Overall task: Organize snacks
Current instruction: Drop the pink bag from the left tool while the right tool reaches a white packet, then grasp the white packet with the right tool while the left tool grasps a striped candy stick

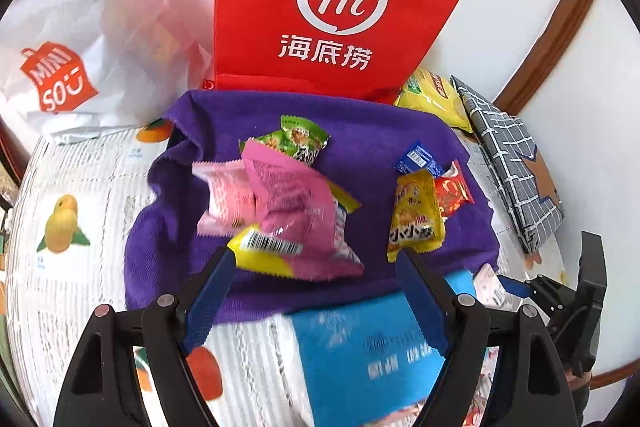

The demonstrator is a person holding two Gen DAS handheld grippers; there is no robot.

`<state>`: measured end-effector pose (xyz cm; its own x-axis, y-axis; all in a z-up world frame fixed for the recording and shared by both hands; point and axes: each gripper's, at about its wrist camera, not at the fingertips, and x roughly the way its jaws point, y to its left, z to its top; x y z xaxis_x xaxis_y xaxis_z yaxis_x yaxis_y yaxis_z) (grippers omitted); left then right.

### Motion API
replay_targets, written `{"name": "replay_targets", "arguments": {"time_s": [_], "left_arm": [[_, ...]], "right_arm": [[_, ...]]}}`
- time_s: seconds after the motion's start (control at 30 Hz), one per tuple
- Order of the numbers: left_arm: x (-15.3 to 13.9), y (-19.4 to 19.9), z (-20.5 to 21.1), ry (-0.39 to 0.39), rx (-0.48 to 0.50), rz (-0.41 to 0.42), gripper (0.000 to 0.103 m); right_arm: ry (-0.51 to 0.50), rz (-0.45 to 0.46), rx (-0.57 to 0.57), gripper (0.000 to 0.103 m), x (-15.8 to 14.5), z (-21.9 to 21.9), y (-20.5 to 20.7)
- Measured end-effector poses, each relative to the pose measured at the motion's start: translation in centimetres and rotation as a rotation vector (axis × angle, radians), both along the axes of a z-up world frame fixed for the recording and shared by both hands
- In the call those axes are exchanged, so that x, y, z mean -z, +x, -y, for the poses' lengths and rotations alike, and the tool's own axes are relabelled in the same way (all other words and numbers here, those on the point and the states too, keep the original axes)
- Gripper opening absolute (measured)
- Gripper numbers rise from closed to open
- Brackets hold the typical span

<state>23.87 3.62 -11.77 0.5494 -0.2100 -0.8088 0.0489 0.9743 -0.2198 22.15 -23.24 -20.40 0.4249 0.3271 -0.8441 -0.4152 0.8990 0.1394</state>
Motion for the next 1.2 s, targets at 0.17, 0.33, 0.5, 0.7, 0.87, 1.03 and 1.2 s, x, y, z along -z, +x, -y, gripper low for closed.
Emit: {"name": "replay_targets", "arguments": {"time_s": [0.17, 0.33, 0.5, 0.7, 0.87, 1.03, 1.2], "left_arm": [[-0.2, -1.9, -0.3, -0.007, -0.012, -0.003, 0.081], [-0.3, -4.8, -0.8, -0.011, -0.027, 0.007, 0.081], [-0.1, -8.1, -0.3, -0.027, 0.022, 0.026, 0.081], [1.6, -11.1, 2.6, -0.044, 0.136, 0.014, 0.081], [3.6, -11.0, 5.0, -0.037, 0.193, -0.008, 0.079], [5.1, -10.3, 6.0, -0.094, 0.235, -0.04, 0.078], [6.7, -10.1, 6.7, -0.152, 0.304, -0.132, 0.063]], "right_arm": [[-0.034, 0.03, 0.018, 0.057, 0.4, -0.2, -0.8], [-0.024, 0.043, 0.113, 0.032, 0.1, 0.3, -0.7], [0.037, 0.108, 0.181, 0.032, -2.2, 1.5, -2.4], [0.074, 0.183, 0.237, 0.032, -4.9, 2.3, -4.5], [0.092, 0.214, 0.256, 0.032, -6.0, 3.2, -6.5], [0.076, 0.221, 0.272, 0.032, -6.0, 4.2, -8.6], [0.08, 0.214, 0.297, 0.032, -5.4, 5.3, -10.0]]}}
